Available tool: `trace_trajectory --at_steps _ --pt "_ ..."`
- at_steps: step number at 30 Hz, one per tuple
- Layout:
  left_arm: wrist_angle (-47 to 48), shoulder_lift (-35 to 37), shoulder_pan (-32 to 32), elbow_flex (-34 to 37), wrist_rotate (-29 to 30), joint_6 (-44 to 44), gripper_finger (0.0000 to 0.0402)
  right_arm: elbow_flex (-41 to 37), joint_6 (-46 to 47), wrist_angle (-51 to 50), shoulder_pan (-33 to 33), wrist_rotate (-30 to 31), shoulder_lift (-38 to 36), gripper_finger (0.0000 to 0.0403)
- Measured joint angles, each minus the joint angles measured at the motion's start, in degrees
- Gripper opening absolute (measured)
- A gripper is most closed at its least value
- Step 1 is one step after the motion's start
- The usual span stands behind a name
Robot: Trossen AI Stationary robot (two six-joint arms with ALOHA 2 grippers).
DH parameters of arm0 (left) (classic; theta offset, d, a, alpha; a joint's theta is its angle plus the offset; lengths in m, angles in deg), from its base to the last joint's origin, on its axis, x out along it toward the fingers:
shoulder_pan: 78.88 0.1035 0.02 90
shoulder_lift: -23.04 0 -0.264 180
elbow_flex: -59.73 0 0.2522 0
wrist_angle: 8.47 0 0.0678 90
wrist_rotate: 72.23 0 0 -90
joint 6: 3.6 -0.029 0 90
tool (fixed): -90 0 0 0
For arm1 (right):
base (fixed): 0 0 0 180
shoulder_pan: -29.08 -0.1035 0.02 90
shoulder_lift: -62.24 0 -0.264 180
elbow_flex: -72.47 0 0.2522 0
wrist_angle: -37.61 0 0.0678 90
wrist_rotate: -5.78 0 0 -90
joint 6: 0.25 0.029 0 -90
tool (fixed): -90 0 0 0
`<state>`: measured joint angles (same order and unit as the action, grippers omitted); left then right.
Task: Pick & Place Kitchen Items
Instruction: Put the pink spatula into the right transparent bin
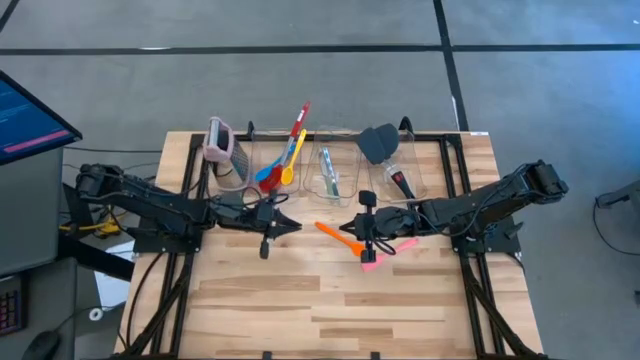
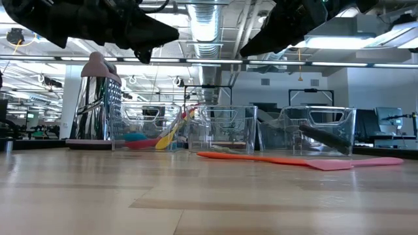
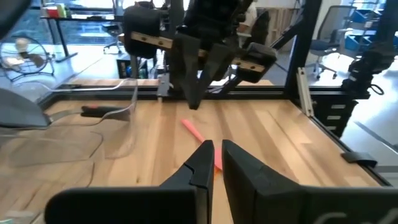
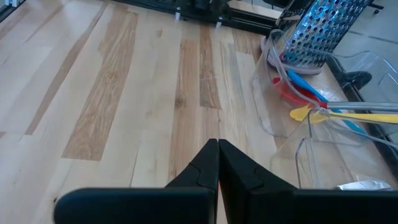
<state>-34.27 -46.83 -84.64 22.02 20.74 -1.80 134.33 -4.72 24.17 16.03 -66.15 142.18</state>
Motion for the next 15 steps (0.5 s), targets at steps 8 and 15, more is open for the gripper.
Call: trace_trajectory --at_steps 8,15 --pt "-0.45 0.0 0.27 0.0 0.01 -2.28 0.0017 0.0 -0.56 0.0 1.46 0.0 0.0 0.0001" --pt "-0.54 0.0 0.27 0.0 0.01 -2.99 0.0017 0.0 0.31 0.0 2.79 0.02 0.0 0.0001"
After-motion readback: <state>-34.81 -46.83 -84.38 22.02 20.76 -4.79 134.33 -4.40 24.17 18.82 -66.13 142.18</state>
